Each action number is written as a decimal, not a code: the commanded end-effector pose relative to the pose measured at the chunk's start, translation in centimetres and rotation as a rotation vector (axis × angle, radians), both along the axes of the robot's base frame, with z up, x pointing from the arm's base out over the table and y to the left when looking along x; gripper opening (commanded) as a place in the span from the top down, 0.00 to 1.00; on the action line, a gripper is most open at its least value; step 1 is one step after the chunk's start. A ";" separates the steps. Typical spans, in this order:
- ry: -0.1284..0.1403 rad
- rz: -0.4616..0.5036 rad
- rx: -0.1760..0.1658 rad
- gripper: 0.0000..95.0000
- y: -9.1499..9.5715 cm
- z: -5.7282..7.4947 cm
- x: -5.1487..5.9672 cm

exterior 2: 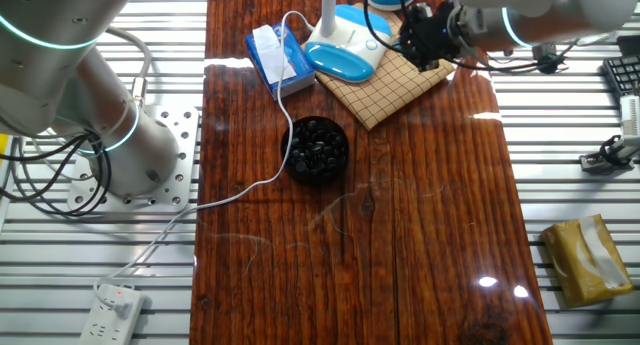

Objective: Turn on the desk lamp by pressing the button

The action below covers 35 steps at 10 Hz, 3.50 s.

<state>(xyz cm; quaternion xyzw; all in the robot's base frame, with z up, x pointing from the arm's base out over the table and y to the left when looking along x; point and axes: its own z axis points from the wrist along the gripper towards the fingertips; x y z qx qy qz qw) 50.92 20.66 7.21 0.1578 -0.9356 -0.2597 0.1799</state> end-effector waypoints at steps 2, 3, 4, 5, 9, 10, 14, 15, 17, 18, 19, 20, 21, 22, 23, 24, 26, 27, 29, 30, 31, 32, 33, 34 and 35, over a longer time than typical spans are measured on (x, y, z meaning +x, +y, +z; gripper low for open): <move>-0.001 0.001 0.008 1.00 0.4 -0.5 -0.2; 0.000 0.000 0.007 1.00 0.7 -0.6 -0.4; 0.001 -0.003 0.005 1.00 1.0 -0.7 -0.4; 0.001 -0.006 0.003 1.00 1.2 -0.8 -0.5; -0.006 0.001 0.008 1.00 1.6 -1.5 -1.0; -0.008 0.005 0.011 1.00 1.6 -1.5 -1.1; -0.010 0.005 0.011 1.00 2.2 -1.9 -2.3; -0.013 0.004 0.011 1.00 2.3 -1.9 -2.6; -0.014 0.005 0.011 1.00 2.4 -2.0 -2.9; -0.014 0.004 0.009 1.00 2.6 -2.0 -3.1; -0.013 0.003 0.008 1.00 2.7 -2.1 -3.1; -0.014 0.003 0.008 1.00 2.8 -2.1 -3.2; -0.014 0.002 0.006 1.00 2.9 -2.1 -3.3; -0.014 0.002 0.006 1.00 2.9 -2.1 -3.4; -0.014 0.002 0.003 1.00 2.9 -2.2 -3.4; -0.014 0.002 0.003 1.00 2.9 -2.2 -3.5; -0.016 0.001 0.001 1.00 3.0 -2.5 -3.6; -0.018 -0.001 0.001 1.00 3.1 -2.7 -3.6; -0.020 -0.002 -0.001 1.00 3.2 -2.9 -3.7; -0.019 -0.004 -0.003 1.00 3.2 -2.9 -3.7; -0.019 -0.004 -0.003 1.00 3.2 -3.0 -3.7; -0.019 -0.004 -0.004 1.00 3.2 -3.1 -3.8; -0.019 -0.005 -0.004 1.00 3.3 -3.3 -3.8; -0.018 -0.006 -0.004 1.00 3.3 -3.3 -3.8; -0.016 -0.006 -0.003 1.00 3.3 -3.3 -3.8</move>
